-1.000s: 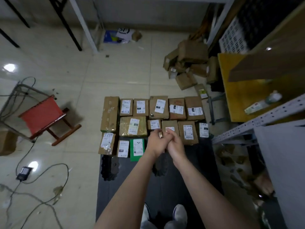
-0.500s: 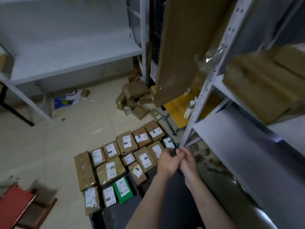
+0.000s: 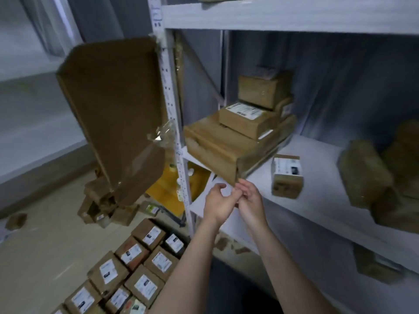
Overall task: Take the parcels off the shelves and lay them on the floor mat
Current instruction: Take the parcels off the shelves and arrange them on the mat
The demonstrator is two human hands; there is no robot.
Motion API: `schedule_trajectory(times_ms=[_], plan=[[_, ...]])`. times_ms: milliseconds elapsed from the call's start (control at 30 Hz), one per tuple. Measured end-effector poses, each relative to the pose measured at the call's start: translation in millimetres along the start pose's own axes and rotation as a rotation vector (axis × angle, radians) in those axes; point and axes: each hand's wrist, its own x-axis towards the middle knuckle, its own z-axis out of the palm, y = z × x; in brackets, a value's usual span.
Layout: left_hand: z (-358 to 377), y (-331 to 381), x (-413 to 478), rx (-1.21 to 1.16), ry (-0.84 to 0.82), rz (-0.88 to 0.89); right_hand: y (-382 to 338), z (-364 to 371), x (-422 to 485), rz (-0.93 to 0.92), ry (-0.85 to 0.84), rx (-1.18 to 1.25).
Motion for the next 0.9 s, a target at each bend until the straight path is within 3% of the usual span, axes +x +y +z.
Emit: schedule_trajectory(times_ms=[400,567,733,900], plan=[[135.0,109.8,-0.5,-0.007,-0.147,0.127,-62.2,-125.9,40.5,-0.064,0.397,0.232],[194.8,145.9,-0.2,0.057,-0.238,0.191,-83.5,-185.7,52.6,-0.196,0.502,0.126],[257.4,191.3,3.4,0.087,-0.318,0.381,-121.7,-254.9,54.9,-0.332,0.652,0.065],[293.6,232.3,8.6,-0.005,-0.342,0.432,-157.2,-281.2,52.2,-0.415,0.664,-0.038]])
